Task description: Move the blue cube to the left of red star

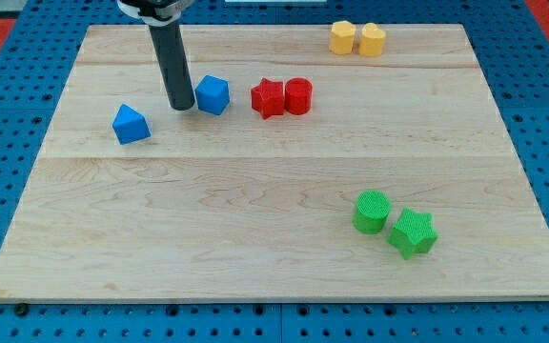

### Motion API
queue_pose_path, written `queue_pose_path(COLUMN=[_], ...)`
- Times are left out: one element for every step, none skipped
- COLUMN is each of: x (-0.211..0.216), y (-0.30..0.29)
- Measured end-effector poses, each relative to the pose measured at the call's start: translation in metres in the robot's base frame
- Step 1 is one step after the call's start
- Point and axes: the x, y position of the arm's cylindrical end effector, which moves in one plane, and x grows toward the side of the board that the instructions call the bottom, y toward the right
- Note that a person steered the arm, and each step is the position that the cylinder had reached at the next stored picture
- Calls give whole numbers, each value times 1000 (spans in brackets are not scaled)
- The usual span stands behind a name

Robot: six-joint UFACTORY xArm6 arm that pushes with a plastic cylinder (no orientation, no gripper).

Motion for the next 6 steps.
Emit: queue_pose_path(x=[0, 6, 19, 21, -62, -97], y=[21, 35, 30, -31, -20, 23])
